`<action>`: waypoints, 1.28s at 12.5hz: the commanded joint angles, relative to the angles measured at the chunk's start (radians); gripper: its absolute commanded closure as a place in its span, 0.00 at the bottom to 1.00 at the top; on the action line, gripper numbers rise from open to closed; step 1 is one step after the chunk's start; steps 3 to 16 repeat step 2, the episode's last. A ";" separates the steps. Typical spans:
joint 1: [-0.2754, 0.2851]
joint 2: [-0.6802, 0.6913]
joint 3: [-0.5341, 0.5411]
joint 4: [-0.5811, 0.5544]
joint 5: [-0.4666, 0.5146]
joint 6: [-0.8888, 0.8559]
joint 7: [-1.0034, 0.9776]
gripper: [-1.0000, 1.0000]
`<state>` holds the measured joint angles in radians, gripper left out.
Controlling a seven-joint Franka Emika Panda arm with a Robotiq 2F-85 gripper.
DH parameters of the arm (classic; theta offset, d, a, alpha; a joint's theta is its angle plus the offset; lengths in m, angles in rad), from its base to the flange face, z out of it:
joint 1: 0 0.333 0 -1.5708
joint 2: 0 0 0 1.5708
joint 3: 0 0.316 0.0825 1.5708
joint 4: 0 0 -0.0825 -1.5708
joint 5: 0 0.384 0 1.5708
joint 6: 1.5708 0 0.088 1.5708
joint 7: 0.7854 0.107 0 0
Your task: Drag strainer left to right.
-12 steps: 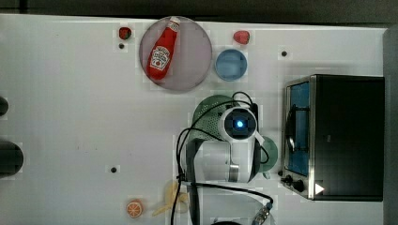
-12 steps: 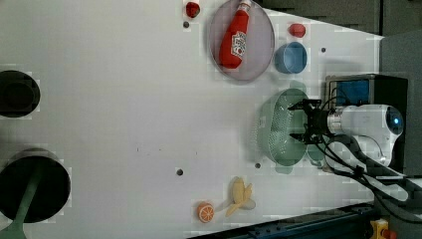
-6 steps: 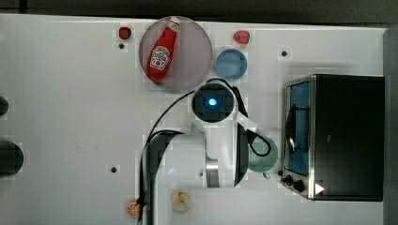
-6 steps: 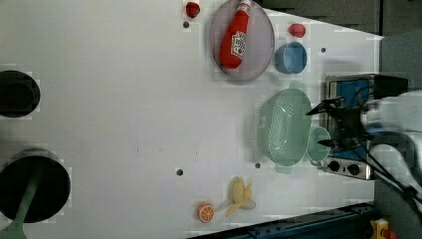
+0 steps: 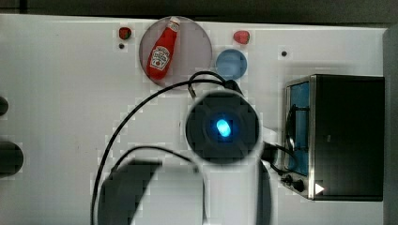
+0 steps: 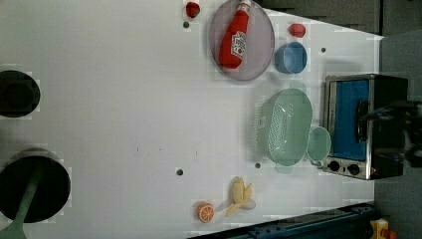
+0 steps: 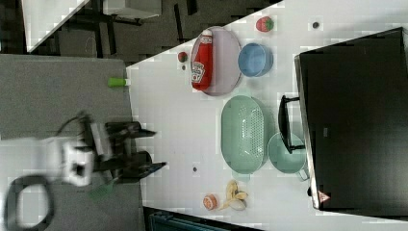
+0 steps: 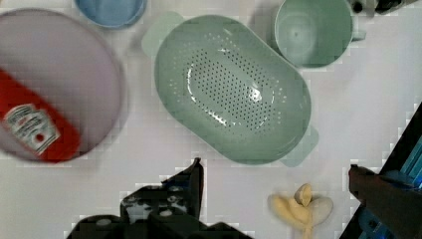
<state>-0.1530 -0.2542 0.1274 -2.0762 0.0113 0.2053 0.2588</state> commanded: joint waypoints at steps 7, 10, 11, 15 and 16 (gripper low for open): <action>-0.015 -0.056 -0.030 0.051 0.021 -0.132 -0.213 0.00; -0.015 -0.056 -0.030 0.051 0.021 -0.132 -0.213 0.00; -0.015 -0.056 -0.030 0.051 0.021 -0.132 -0.213 0.00; -0.015 -0.056 -0.030 0.051 0.021 -0.132 -0.213 0.00; -0.015 -0.056 -0.030 0.051 0.021 -0.132 -0.213 0.00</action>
